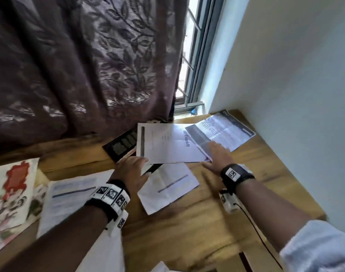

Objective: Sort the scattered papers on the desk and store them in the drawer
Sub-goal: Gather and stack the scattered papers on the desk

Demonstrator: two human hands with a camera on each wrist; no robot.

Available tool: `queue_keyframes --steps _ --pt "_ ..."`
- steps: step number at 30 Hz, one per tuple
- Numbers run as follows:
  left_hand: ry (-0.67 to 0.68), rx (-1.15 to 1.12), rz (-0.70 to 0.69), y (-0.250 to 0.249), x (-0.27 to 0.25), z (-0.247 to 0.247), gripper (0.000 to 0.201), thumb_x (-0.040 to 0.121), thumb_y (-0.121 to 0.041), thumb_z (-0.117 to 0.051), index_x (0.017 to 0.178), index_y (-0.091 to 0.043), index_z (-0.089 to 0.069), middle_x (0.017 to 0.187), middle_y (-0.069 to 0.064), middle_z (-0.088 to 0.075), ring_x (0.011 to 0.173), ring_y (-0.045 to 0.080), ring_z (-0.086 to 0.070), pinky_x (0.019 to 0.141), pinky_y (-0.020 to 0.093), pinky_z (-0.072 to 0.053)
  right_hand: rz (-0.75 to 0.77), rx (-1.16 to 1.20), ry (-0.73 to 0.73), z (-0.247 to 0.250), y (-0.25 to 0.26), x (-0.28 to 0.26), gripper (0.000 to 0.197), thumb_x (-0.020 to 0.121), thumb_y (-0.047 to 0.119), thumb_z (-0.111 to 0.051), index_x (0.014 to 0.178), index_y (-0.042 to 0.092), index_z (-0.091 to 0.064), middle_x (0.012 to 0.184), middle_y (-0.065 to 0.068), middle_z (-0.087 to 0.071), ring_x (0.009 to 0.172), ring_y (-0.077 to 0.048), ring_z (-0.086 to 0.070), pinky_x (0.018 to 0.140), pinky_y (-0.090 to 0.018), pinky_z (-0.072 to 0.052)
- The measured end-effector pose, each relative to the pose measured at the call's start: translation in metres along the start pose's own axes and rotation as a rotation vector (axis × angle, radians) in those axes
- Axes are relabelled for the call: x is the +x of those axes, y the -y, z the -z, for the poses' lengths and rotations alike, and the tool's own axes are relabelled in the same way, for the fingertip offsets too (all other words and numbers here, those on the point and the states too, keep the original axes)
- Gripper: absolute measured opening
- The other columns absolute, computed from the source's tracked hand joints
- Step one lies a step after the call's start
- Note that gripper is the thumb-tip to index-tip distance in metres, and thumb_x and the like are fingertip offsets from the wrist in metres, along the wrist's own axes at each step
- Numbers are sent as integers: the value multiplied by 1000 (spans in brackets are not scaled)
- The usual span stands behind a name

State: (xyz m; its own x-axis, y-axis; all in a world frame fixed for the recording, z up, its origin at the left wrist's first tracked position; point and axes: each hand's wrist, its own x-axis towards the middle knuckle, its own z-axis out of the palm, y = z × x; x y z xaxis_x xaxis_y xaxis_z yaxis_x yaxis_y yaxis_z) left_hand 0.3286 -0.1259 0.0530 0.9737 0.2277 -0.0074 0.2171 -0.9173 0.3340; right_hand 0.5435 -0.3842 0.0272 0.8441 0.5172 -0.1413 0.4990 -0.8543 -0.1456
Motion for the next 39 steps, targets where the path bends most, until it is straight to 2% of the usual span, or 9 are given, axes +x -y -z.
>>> queue_keyframes --steps 5,10,15,19,23,28,33,37,39 --pt "37 16 7 -34 42 -6 50 91 -35 -60 136 -15 -52 137 5 -56 129 25 -47 110 36 -36 -30 144 71 -12 -34 25 91 76 57 -77 147 14 -37 145 -13 -49 131 -34 -47 107 -43 -42" --pt "32 -37 31 -48 53 -16 40 91 -30 -60 128 -15 -58 128 5 -63 119 26 -55 100 39 -45 -17 79 54 -9 -32 12 29 96 34 -57 120 20 -61 113 -9 -61 113 -33 -54 82 -39 -50" --pt "-21 -210 81 -44 52 -23 33 90 -28 -63 121 -16 -63 120 3 -67 113 22 -60 98 33 -47 62 163 -40 2 -20 -4 49 86 14 -55 124 44 -65 111 -1 -71 108 -26 -62 75 -35 -52" --pt "-81 -592 283 -28 44 -20 32 85 -47 -63 104 -21 -70 101 0 -74 87 14 -68 83 30 -53 330 280 -257 15 11 -33 55 75 0 -62 119 31 -72 109 5 -75 100 -26 -60 64 -37 -55" --pt "-30 -1168 632 -2 31 -5 72 84 -76 -41 111 -13 -64 96 9 -75 84 29 -71 66 33 -52 635 305 -417 27 51 -65 51 82 9 -41 117 23 -75 112 5 -74 97 -24 -61 70 -37 -55" --pt "119 -1517 877 37 -17 22 98 73 -90 -22 115 -11 -61 99 17 -74 82 33 -73 69 41 -56 915 217 -450 21 100 -102 38 93 12 -53 119 32 -72 121 9 -70 104 -25 -63 81 -43 -50" --pt "197 -1754 821 82 -70 46 100 69 -92 -36 121 -12 -68 129 21 -62 116 39 -61 102 57 -42 1139 180 -488 9 156 -133 32 100 21 -56 119 44 -70 135 14 -62 120 -26 -60 100 -52 -40" --pt "22 -1410 705 97 -103 64 39 97 -41 -52 97 -8 -73 102 8 -73 84 18 -74 69 30 -58 1175 116 -433 -2 193 -151 41 95 20 -64 121 53 -64 150 13 -48 134 -27 -48 105 -56 -36" --pt "9 -1200 621 120 -120 59 31 88 -16 -70 116 -5 -65 112 6 -70 91 15 -72 83 30 -58 1162 47 -370 -14 205 -157 47 90 21 -69 123 54 -60 156 12 -40 140 -27 -40 109 -55 -32"
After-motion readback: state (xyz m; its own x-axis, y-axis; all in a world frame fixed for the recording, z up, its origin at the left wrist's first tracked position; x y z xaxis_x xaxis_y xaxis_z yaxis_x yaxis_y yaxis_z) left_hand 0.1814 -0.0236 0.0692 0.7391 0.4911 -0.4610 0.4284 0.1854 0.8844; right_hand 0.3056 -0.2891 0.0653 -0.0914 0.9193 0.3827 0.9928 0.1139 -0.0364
